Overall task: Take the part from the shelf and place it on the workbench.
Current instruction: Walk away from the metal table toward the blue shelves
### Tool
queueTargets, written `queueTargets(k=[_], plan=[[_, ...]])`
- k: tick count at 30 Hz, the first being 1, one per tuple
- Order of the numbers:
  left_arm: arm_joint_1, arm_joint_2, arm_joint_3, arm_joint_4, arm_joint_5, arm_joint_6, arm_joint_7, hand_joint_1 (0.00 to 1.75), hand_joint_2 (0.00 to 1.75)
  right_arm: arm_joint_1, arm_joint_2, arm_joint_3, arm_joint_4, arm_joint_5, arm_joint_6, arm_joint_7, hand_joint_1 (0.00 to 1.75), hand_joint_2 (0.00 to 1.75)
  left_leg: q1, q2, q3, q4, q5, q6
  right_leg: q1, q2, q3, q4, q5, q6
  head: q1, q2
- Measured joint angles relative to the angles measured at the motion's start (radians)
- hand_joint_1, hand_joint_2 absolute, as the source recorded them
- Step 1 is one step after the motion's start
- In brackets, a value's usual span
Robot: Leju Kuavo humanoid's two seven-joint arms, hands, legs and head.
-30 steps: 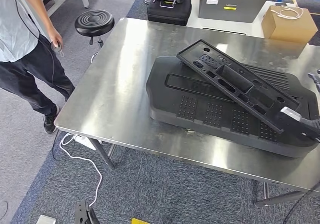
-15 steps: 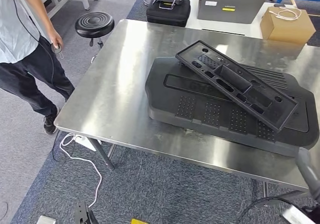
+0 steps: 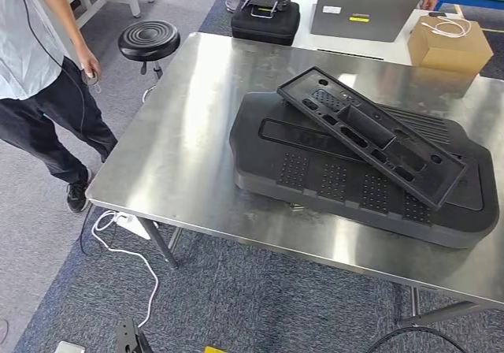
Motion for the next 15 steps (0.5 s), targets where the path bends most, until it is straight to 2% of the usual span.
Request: queueTargets(k=[1, 3, 5, 7, 9, 10, 11, 12, 14, 15], plan=[[0.0, 0.0, 0.0, 0.0, 0.0, 0.001, 0.0, 0.0, 0.0, 0.005, 0.004, -0.002, -0.003, 0.0, 0.0, 0.0, 0.0, 1.75, -0.001, -0.001, 0.0, 0.002, -0.001, -0.005, 0.002, 0.001, 0.011, -0.025, 0.007, -0.004, 0.0, 0.0], [-0.001, 0.0, 0.001, 0.0, 0.0, 0.004, -0.001, 0.0, 0.0, 0.014, 0.012, -0.004, -0.009, 0.0, 0.0, 0.0, 0.0, 1.75, -0.002, -0.001, -0.003, 0.004, -0.001, -0.013, 0.005, 0.002, 0.011, -0.033, 0.001, -0.018, -0.001, 0.0], [-0.001, 0.001, 0.002, 0.0, 0.0, 0.006, -0.003, 0.0, 0.0, 0.018, 0.019, -0.005, -0.012, 0.002, 0.0, 0.0, 0.0, 1.75, 0.0, -0.001, -0.012, 0.018, -0.019, -0.021, 0.002, 0.001, 0.011, -0.046, -0.005, -0.034, -0.002, 0.0], [-0.002, 0.002, 0.003, 0.0, 0.0, 0.006, -0.003, 0.0, 0.0, 0.027, 0.027, -0.006, -0.015, 0.004, 0.0, -0.001, 0.0, 1.75, 0.0, 0.0, -0.047, 0.097, -0.077, -0.028, 0.001, -0.002, 0.008, -0.057, -0.005, -0.05, -0.004, 0.0], [-0.001, 0.002, 0.003, 0.0, 0.0, 0.007, -0.003, 0.0, 0.0, 0.036, 0.032, -0.008, -0.016, 0.006, 0.0, -0.001, 0.0, 1.75, 0.0, -0.001, -0.103, 0.231, -0.142, -0.029, 0.004, -0.005, 0.0, -0.057, 0.0, -0.058, -0.005, 0.0], [0.0, 0.003, 0.004, 0.0, 0.0, 0.007, -0.003, 0.0, 0.0, 0.039, 0.034, -0.009, -0.016, 0.006, 0.0, -0.001, 0.0, 1.75, 0.0, 0.0, -0.122, 0.279, -0.155, -0.029, 0.006, -0.006, -0.003, -0.057, 0.002, -0.06, -0.005, 0.0], [0.001, 0.003, 0.004, 0.0, 0.0, 0.007, -0.003, 0.0, 0.0, 0.042, 0.036, -0.009, -0.016, 0.007, 0.0, -0.001, 0.0, 1.75, 0.0, 0.0, -0.126, 0.294, -0.148, -0.028, 0.007, -0.006, -0.005, -0.056, 0.004, -0.062, -0.005, 0.0], [0.001, 0.003, 0.004, 0.0, 0.0, 0.007, -0.003, 0.0, 0.0, 0.045, 0.038, -0.01, -0.016, 0.007, 0.0, -0.001, 0.0, 1.75, 0.0, 0.0, -0.111, 0.268, -0.121, -0.026, 0.008, -0.006, -0.007, -0.056, 0.006, -0.061, -0.005, 0.0], [0.001, 0.004, 0.004, 0.0, 0.0, 0.007, -0.004, 0.0, 0.0, 0.049, 0.04, -0.011, -0.016, 0.007, 0.0, -0.001, 0.0, 1.75, 0.0, 0.0, -0.046, 0.14, -0.051, -0.02, 0.009, -0.006, -0.008, -0.053, 0.009, -0.058, -0.005, 0.0], [0.001, 0.004, 0.004, 0.0, 0.0, 0.008, -0.005, 0.0, 0.0, 0.05, 0.041, -0.012, -0.017, 0.007, 0.0, -0.001, 0.0, 1.75, -0.001, 0.0, -0.017, 0.08, -0.026, -0.017, 0.011, -0.005, -0.01, -0.051, 0.012, -0.053, -0.004, 0.0]])
